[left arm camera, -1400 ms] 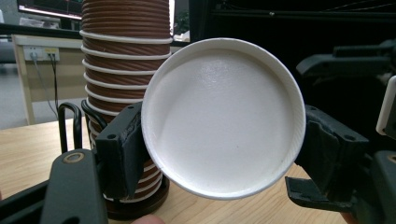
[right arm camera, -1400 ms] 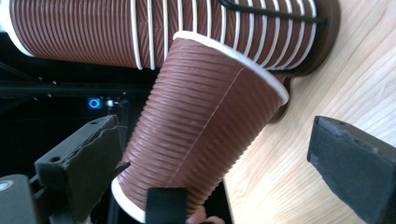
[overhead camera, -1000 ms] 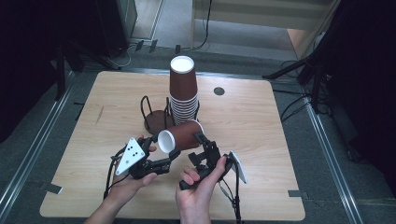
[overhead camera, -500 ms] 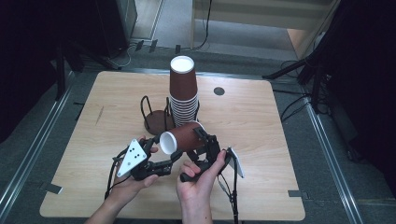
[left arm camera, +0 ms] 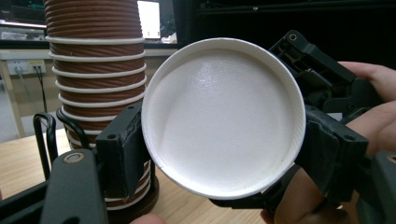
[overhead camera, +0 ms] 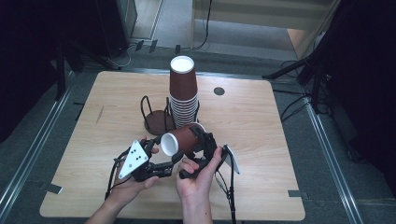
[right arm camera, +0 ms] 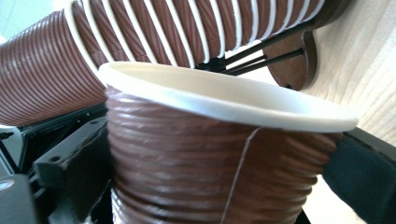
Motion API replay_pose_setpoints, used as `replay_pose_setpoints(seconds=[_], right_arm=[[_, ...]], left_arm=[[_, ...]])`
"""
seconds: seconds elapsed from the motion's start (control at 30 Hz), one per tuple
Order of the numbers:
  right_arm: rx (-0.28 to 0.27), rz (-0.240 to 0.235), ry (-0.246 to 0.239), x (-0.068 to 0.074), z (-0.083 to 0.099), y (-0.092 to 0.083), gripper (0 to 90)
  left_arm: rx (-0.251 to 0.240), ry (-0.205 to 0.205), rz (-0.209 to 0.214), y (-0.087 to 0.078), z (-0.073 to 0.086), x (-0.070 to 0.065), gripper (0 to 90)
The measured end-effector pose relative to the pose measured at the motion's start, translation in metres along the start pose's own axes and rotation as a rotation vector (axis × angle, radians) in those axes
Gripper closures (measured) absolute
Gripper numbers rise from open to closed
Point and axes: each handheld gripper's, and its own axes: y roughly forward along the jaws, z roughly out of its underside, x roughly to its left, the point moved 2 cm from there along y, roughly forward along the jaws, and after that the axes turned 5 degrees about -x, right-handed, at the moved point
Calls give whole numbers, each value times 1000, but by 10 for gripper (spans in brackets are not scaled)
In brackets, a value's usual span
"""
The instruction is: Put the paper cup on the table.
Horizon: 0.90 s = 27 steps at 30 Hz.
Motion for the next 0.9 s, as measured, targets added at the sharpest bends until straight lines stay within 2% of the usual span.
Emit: replay_pose_setpoints(seconds=[0.13, 0.27, 0.33, 0.4, 0.5, 0.57, 0.6, 0.7, 0.83, 0.9], right_arm=[[-4, -10, 4, 2, 0, -1, 81], [1, -14, -12, 4, 2, -1, 94], [-4, -18, -19, 5, 2, -1, 109], [-15, -23, -31, 5, 0, -1, 118], [-27, -21, -57, 6, -2, -1, 122], [-27, -33, -68, 8, -4, -1, 124], [-29, -40, -73, 9, -4, -2, 124], [-35, -72, -118, 13, -5, -2, 127], [-42, -85, -190, 22, -6, -3, 128], [-53, -75, -220, 27, -6, -4, 129]], left_arm=[[-13, 2, 5, -1, 0, 0, 245], [-43, -24, 9, -5, 0, 1, 241], [-36, -12, -12, -5, 0, 1, 223], [-44, -60, 28, -7, 0, 1, 92], [-55, -106, 40, -10, -2, 4, 7], [-56, -132, 31, -11, -3, 6, 0], [-54, -132, 29, -12, -4, 7, 0], [-46, -133, 20, -14, -4, 10, 0], [-42, -147, 4, -16, -4, 15, 0], [-42, -154, -4, -18, -3, 17, 0]])
